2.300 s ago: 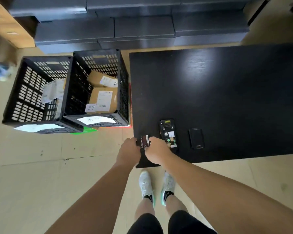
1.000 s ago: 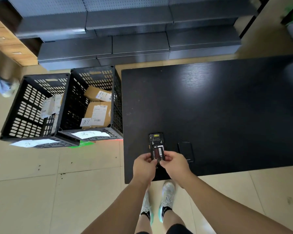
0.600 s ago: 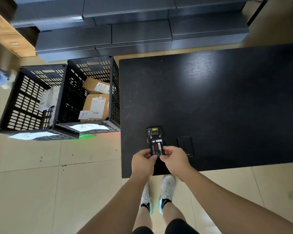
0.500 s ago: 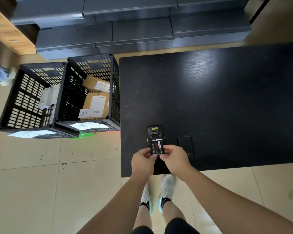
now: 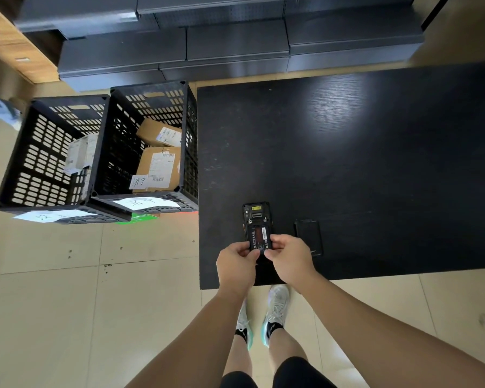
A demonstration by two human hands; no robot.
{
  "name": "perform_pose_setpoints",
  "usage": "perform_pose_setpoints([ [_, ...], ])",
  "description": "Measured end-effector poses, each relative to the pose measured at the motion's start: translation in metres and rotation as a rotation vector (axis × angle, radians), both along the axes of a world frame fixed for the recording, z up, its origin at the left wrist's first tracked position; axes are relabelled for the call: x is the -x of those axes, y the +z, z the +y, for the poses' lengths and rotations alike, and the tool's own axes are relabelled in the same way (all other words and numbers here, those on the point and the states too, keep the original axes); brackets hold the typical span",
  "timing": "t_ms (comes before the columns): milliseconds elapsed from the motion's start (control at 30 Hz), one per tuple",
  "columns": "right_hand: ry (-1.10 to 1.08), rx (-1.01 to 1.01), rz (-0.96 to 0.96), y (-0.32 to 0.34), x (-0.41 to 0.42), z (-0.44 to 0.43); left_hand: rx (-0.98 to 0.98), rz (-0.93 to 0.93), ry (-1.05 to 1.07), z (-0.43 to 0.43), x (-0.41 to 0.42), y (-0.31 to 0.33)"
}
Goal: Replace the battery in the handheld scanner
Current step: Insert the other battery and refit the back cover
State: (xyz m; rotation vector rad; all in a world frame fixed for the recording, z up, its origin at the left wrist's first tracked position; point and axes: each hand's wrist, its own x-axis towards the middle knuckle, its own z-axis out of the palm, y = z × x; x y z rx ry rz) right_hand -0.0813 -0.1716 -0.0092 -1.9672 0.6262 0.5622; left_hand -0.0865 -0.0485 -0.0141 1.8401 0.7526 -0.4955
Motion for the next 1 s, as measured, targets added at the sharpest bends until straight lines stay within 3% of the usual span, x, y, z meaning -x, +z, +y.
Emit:
perform_pose_setpoints([
  [667, 0.123, 0.203, -0.106, -0.020, 0.003, 0.006, -0.150, -0.020, 0.012, -0.007, -0.002, -0.012],
  [1000, 0.003, 0.201, -0.085, -0.020, -0.002, -0.002, -0.213, -0.023, -0.058, 0.002, -0.008, -0.010],
])
